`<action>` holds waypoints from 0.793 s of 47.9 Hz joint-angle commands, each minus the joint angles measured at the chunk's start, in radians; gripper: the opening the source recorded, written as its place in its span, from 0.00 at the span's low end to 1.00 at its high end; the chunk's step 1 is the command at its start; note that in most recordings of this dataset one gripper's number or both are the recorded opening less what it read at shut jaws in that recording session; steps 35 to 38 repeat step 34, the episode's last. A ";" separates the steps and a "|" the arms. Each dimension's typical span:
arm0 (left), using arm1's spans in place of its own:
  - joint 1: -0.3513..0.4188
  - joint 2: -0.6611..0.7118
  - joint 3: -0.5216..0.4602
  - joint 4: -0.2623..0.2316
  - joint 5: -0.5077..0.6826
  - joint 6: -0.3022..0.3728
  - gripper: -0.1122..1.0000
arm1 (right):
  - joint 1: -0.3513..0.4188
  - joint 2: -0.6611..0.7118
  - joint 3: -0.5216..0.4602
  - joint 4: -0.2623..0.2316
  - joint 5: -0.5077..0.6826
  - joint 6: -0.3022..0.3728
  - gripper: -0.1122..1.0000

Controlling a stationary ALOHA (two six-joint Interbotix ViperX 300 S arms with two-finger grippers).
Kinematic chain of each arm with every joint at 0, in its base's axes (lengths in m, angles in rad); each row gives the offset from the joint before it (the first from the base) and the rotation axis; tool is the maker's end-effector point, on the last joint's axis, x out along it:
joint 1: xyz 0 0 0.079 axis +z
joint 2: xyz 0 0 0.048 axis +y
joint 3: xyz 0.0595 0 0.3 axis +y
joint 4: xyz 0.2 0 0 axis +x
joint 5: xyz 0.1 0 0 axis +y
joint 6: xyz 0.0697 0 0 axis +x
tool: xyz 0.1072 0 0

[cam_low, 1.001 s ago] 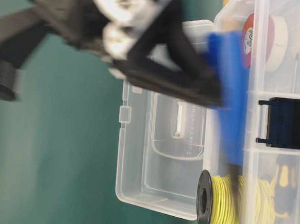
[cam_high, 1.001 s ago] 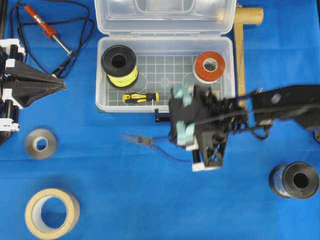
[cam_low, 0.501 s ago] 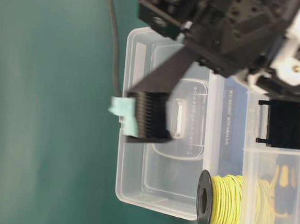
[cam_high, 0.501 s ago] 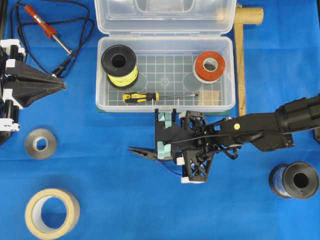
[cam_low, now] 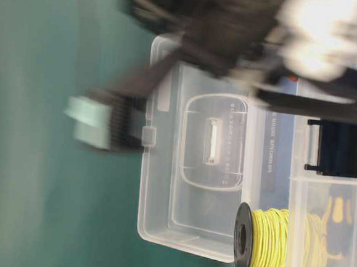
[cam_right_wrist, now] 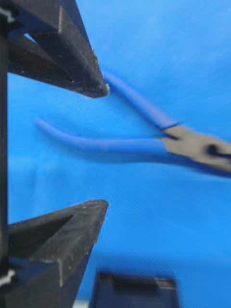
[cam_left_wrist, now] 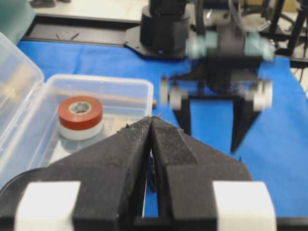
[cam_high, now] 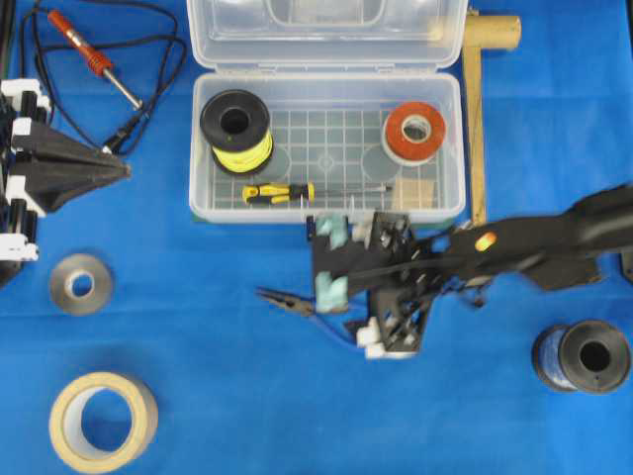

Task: Pick the nipper from the toolbox among several items.
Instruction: 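Open the right gripper and raise it away from the pliers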

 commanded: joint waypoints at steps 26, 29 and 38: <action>0.002 -0.014 -0.012 -0.002 0.003 -0.002 0.10 | -0.109 -0.756 0.453 -0.144 -0.169 0.005 0.82; 0.000 -0.014 -0.012 -0.002 0.003 -0.002 0.10 | -0.115 -0.833 0.518 -0.144 -0.213 0.005 0.82; 0.002 -0.014 -0.014 -0.002 0.002 -0.002 0.10 | -0.124 -0.953 0.626 -0.141 -0.284 0.005 0.82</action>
